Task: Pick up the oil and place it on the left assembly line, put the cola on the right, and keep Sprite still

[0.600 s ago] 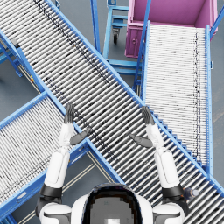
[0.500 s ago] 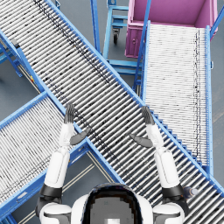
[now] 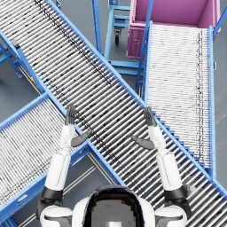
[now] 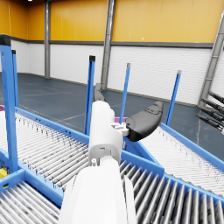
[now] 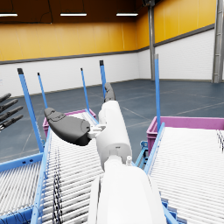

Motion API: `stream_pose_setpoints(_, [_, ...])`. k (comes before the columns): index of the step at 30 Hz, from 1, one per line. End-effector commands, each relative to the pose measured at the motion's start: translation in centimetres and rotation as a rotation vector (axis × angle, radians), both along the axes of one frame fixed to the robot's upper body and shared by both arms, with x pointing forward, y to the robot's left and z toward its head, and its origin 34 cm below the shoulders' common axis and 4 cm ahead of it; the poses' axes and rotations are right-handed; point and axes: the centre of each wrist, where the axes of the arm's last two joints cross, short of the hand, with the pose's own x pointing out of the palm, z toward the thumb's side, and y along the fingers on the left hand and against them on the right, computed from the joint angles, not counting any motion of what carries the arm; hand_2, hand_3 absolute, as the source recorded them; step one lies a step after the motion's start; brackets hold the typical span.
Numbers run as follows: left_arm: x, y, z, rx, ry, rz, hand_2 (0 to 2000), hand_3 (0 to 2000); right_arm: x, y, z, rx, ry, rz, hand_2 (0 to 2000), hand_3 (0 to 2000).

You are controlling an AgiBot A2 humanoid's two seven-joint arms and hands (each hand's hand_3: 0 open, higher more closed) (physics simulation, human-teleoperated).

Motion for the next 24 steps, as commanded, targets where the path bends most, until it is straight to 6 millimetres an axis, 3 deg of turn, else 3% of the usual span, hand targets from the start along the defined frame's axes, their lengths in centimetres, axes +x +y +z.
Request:
stream_pose_setpoints(1, [0.00,0.00,0.00,0.000,0.000,0.000,0,0,0.00,0.00,0.00,0.000,0.000,0.000,0,0])
stream_pose_setpoints(24, [0.00,0.00,0.00,0.000,0.000,0.000,0,0,0.00,0.00,0.00,0.000,0.000,0.000,0,0])
